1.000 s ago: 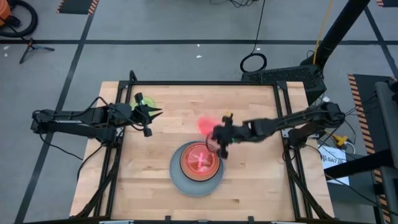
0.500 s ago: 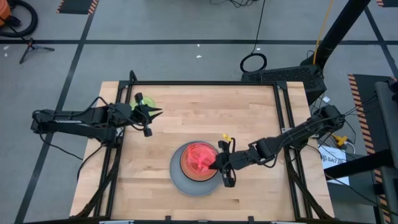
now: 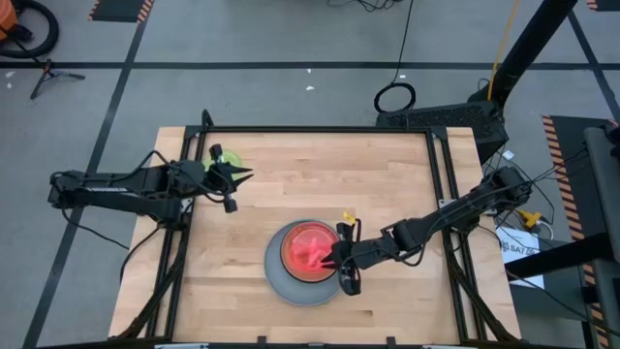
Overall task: Stack plastic plates
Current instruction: Stack the red transparent plate on top of the red transparent plate, then stack the green transparent plate on top of the red transparent plate
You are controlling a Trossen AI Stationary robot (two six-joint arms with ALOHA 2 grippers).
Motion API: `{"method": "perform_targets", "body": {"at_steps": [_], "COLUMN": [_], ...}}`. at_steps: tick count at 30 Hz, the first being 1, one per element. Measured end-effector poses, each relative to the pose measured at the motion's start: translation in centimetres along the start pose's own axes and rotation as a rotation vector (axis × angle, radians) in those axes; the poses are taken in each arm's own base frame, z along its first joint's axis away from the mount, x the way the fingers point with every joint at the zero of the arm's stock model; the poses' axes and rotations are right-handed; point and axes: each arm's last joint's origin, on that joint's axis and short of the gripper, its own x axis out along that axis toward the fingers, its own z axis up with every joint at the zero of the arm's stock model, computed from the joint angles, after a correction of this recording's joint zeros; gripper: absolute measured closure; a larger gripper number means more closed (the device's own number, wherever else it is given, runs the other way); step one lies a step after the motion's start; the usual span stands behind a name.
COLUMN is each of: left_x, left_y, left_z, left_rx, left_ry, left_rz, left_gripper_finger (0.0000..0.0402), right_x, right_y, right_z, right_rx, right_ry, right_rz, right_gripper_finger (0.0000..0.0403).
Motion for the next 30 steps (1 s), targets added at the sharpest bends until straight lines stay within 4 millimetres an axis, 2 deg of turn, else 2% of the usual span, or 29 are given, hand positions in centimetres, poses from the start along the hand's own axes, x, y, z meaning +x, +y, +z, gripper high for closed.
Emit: {"method": "perform_targets", "body": {"at_steps": [12, 24, 30], "left_x": [0.0, 0.0, 0.0], "left_y": [0.0, 0.0, 0.0], "left_z": [0.0, 0.0, -0.1], "left_rx": [-0.002, -0.05, -0.143], "left_ry": [0.0, 0.0, 0.011], "left_rz": [0.001, 0.001, 0.0], "left_gripper_finger": [0.0334, 0.0334, 0.0334], "right_x": [0.2, 0.2, -0.1], "right_y": [0.0, -0.3, -1.1], "right_z": [-0.2, -0.8, -2.1], "right_rx": [-0.001, -0.129, -0.193], "right_ry": [0.009, 0.069, 0.198], "right_rz": [0.001, -0.049, -0.191], "right_gripper_finger": [0.0299, 0.03, 0.03]}}
